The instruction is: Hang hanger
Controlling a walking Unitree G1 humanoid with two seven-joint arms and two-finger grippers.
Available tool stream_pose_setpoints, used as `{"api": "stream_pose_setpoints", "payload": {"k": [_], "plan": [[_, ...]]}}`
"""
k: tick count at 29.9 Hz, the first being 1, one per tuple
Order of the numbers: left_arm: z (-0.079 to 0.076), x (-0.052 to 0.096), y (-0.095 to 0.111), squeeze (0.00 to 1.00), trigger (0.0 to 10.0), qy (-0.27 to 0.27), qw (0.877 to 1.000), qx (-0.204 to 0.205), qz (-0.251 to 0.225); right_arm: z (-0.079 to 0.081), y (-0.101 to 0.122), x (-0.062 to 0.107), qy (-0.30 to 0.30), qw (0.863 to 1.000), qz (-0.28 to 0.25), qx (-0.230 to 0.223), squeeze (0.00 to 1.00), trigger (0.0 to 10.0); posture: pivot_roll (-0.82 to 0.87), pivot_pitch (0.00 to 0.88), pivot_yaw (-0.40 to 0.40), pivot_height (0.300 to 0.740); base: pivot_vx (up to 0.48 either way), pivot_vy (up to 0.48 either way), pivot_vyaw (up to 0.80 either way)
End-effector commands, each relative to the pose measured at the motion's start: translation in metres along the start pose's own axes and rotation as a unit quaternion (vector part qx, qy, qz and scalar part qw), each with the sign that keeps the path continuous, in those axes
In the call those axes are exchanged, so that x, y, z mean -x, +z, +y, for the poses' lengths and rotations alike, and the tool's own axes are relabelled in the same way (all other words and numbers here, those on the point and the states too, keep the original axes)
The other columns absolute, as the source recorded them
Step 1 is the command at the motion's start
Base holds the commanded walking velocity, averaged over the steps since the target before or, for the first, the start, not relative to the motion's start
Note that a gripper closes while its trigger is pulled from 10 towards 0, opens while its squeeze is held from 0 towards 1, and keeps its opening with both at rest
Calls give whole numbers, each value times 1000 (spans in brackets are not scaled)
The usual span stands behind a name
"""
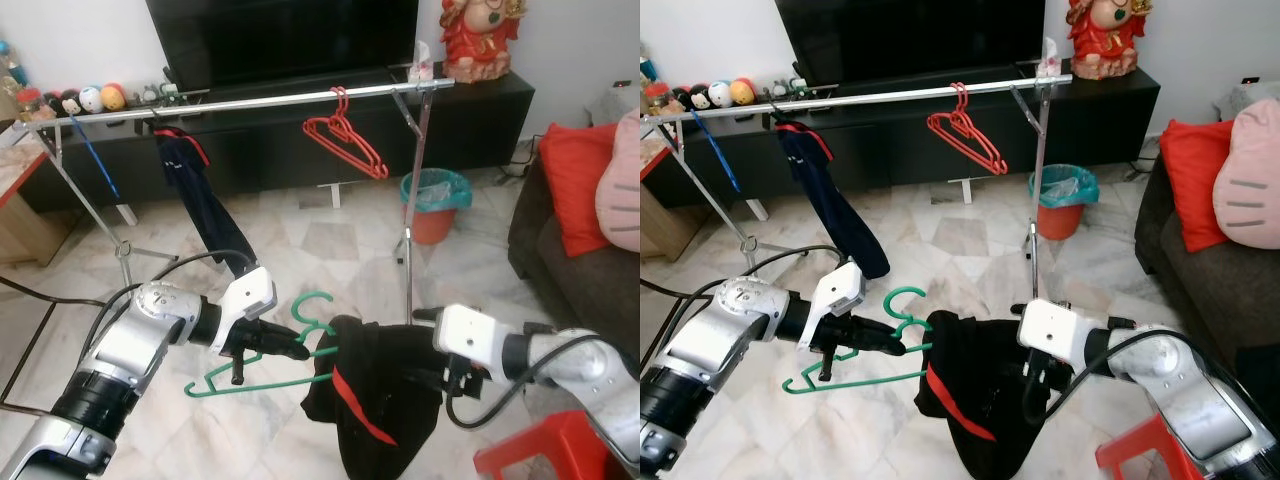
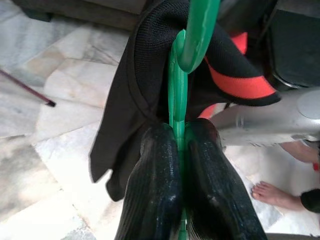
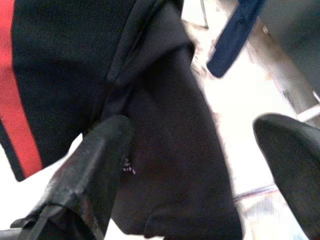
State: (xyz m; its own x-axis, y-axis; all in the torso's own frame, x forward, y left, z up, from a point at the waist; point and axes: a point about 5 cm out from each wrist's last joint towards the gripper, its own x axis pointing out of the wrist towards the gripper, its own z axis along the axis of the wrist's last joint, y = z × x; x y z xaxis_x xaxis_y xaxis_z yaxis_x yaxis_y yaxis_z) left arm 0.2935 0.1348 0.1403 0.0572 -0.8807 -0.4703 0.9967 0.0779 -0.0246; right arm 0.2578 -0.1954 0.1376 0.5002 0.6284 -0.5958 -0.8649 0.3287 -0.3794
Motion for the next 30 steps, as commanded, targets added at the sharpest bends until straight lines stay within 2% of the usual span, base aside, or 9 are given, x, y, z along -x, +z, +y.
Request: {"api": "stream_pose_setpoints", "payload": {"k": [1, 6, 11, 18, 25, 26, 27, 29, 30], "plan": [[-1, 3, 12, 0, 10000, -11, 1000, -26, -10, 2, 3, -4, 18, 1000, -4, 15, 0, 10000, -91, 0, 126, 740, 0, 0, 0], [-6, 3, 16, 0, 10000, -37, 998, -46, 1, -10, 2, -11, 6, 1000, 1, 25, 0, 10000, -87, 0, 123, 740, 0, 0, 0], [-6, 2, 20, 0, 10000, -38, 998, -54, -2, 2, -3, -13, 72, 997, 14, 22, 0, 10000, -85, 0, 120, 740, 0, 0, 0], [-7, 0, 22, 0, 10000, -43, 997, -59, -5, 11, -14, -14, 117, 993, 29, 1, 0, 10000, -89, 0, 117, 740, 0, 0, 0], [-6, -1, 23, 0, 10000, -40, 997, -62, -5, 12, -19, -14, 124, 992, 38, -4, 0, 10000, -88, 0, 115, 740, 0, 0, 0], [-6, -1, 23, 0, 10000, -40, 997, -62, -6, 12, -19, -15, 122, 992, 35, -5, 0, 8039, -89, 0, 115, 740, 0, 0, 0], [-6, -1, 23, 0, 10000, -40, 997, -61, -7, 12, -19, -16, 121, 992, 34, -5, 0, 8039, -88, 0, 114, 740, 0, 0, 0], [-5, -2, 23, 0, 10000, -38, 997, -59, -9, 13, -20, -17, 123, 992, 33, -3, 0, 0, -83, 0, 113, 740, 0, 0, 0], [-5, -3, 24, 0, 10000, -38, 998, -58, -10, 14, -19, -18, 125, 992, 29, -6, 0, 0, -83, 0, 113, 740, 0, 0, 0]]}}
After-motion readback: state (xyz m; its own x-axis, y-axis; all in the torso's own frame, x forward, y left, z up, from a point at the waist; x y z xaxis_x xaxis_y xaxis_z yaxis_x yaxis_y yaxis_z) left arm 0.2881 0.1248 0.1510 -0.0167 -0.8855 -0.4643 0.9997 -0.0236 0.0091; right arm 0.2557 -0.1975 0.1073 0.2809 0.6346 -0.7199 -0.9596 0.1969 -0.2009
